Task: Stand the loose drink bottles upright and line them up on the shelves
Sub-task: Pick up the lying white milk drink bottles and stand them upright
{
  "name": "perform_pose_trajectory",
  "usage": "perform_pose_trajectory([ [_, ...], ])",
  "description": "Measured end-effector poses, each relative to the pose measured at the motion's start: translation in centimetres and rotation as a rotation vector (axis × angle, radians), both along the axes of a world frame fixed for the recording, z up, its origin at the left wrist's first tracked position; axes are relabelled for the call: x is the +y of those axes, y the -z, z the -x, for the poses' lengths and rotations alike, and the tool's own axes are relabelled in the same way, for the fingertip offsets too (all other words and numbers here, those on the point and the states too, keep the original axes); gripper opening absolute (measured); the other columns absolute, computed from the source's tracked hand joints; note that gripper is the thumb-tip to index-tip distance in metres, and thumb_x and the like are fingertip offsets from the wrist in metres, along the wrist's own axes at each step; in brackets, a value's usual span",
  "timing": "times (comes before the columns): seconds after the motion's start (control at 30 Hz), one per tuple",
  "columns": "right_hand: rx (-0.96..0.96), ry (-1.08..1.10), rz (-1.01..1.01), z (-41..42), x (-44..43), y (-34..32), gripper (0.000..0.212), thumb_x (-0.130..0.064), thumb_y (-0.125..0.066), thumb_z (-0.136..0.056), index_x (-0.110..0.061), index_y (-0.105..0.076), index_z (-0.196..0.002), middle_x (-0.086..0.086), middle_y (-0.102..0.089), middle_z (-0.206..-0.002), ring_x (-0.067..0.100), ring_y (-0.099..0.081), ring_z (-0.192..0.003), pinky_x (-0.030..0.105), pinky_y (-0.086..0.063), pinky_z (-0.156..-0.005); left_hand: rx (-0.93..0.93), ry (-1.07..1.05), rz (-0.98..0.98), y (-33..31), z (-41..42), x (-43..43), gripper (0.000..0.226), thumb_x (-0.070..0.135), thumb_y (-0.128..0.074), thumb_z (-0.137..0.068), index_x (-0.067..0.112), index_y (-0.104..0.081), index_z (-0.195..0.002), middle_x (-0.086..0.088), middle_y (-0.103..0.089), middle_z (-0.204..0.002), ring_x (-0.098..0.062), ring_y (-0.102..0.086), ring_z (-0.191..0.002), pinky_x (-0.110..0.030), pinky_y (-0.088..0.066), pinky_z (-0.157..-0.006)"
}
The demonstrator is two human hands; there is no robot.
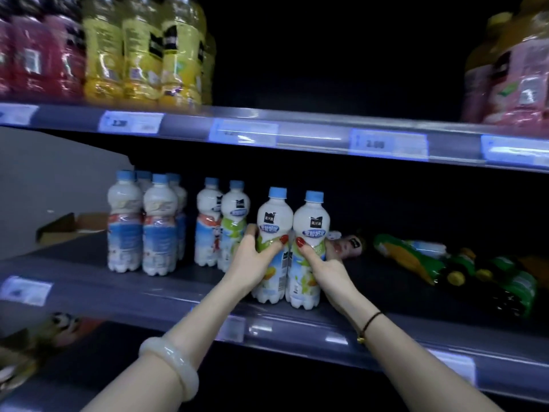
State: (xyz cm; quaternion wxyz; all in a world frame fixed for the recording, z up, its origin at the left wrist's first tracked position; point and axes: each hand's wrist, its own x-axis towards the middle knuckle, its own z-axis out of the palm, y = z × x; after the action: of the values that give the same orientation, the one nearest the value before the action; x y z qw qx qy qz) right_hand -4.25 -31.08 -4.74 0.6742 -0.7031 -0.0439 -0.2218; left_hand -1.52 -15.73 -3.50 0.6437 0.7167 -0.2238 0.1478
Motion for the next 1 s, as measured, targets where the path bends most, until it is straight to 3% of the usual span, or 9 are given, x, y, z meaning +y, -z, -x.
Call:
perform_pose_trajectory([
  [0.13, -0.020, 0.020, 0.027, -2.8, 6.3, 0.3, 0.026, -0.030, -0.067, -0.087, -0.029, -0.051, -0.108, -0.009, -0.065, -0.105, 0.007, -0.063, -0.098, 0.017, -0.051, -0.077, 0.043, 0.023, 0.054, 0.0, -2.1, 5.8, 0.040, 0.028, -0.060, -0.091, 0.027, -0.042, -0.126, 0.005, -0.061, -0.111, -0.003, -0.058, -0.094, -0.014, -0.052, -0.054],
  [0.23, -0.002, 0.064, 0.082, -4.1, 10.1, 0.4, 0.051, -0.037, -0.065, -0.087, -0.020, -0.036, -0.126, -0.007, -0.058, -0.109, 0.010, -0.059, -0.099, 0.018, -0.047, -0.077, 0.029, -0.034, 0.024, 0.3, -4.0, 9.3, 0.048, 0.034, -0.061, -0.090, 0.023, -0.041, -0.132, 0.004, -0.063, -0.109, -0.008, -0.060, -0.094, -0.018, -0.053, -0.056],
  [0.4, 0.009, 0.122, 0.086, -5.3, 14.0, 0.3, 0.053, -0.035, -0.066, -0.087, -0.015, -0.033, -0.124, -0.010, -0.058, -0.094, -0.003, -0.056, -0.082, 0.004, -0.045, -0.056, 0.036, -0.035, 0.003, 0.2, -5.8, 12.7, 0.037, 0.036, -0.061, -0.089, 0.021, -0.045, -0.118, 0.007, -0.059, -0.098, -0.008, -0.057, -0.086, -0.026, -0.055, -0.059],
  [0.53, 0.014, 0.201, 0.081, -6.0, 15.7, 0.5, 0.073, -0.059, -0.068, -0.068, -0.019, -0.037, -0.121, 0.011, -0.057, -0.117, 0.019, -0.060, -0.101, 0.028, -0.052, -0.079, -0.001, -0.087, -0.056, 0.2, -6.2, 13.4, 0.022, 0.031, -0.061, -0.090, 0.021, -0.050, -0.107, 0.003, -0.059, -0.080, -0.015, -0.057, -0.073, -0.037, -0.057, -0.067],
  [0.67, 0.027, 0.244, 0.097, -5.8, 15.9, 0.8, 0.078, -0.067, -0.064, -0.057, -0.021, -0.043, -0.116, 0.015, -0.055, -0.121, 0.024, -0.061, -0.104, 0.041, -0.054, -0.089, -0.066, -0.216, -0.177, 0.5, -5.2, 12.7, 0.014, 0.015, -0.061, -0.090, 0.005, -0.051, -0.094, -0.007, -0.054, -0.085, -0.023, -0.053, -0.081, -0.015, -0.040, -0.059],
  [0.73, 0.022, 0.254, 0.111, -5.9, 15.7, 1.0, 0.077, -0.067, -0.066, -0.059, -0.021, -0.045, -0.116, 0.016, -0.056, -0.120, 0.024, -0.062, -0.103, 0.043, -0.054, -0.090, -0.113, -0.261, -0.176, 0.6, -4.5, 12.4, 0.042, 0.013, -0.061, -0.089, 0.002, -0.042, -0.125, -0.014, -0.047, -0.121, -0.026, -0.047, -0.112, -0.020, -0.039, -0.086],
  [0.8, 0.011, 0.248, 0.117, -5.5, 15.6, 1.0, 0.070, -0.063, -0.069, -0.065, -0.020, -0.048, -0.116, 0.015, -0.059, -0.118, 0.022, -0.063, -0.103, 0.040, -0.055, -0.089, -0.259, -0.273, -0.139, 0.8, -4.0, 12.1, 0.072, 0.010, -0.062, -0.087, 0.009, -0.021, -0.147, -0.011, -0.025, -0.150, -0.019, -0.025, -0.138, -0.013, -0.021, -0.105],
  [0.87, -0.006, 0.226, 0.109, -4.9, 15.4, 0.8, 0.053, -0.049, -0.067, -0.081, -0.014, -0.051, -0.119, 0.013, -0.063, -0.114, 0.018, -0.064, -0.101, 0.028, -0.055, -0.084, -0.499, -0.308, -0.123, 0.8, -3.7, 11.7, 0.072, 0.006, -0.063, -0.086, 0.008, -0.024, -0.147, -0.012, -0.021, -0.155, -0.011, -0.018, -0.141, -0.008, -0.012, -0.109],
  [1.0, -0.023, 0.250, 0.067, -3.2, 13.1, 0.3, 0.021, -0.026, -0.047, -0.099, -0.010, -0.056, -0.110, 0.006, -0.064, -0.102, 0.015, -0.060, -0.097, 0.022, -0.047, -0.081, -0.767, -0.191, -0.121, 0.9, -2.2, 7.8, 0.043, 0.003, -0.058, -0.085, 0.002, -0.050, -0.128, -0.016, -0.047, -0.138, -0.017, -0.036, -0.131, -0.013, -0.020, -0.112],
])
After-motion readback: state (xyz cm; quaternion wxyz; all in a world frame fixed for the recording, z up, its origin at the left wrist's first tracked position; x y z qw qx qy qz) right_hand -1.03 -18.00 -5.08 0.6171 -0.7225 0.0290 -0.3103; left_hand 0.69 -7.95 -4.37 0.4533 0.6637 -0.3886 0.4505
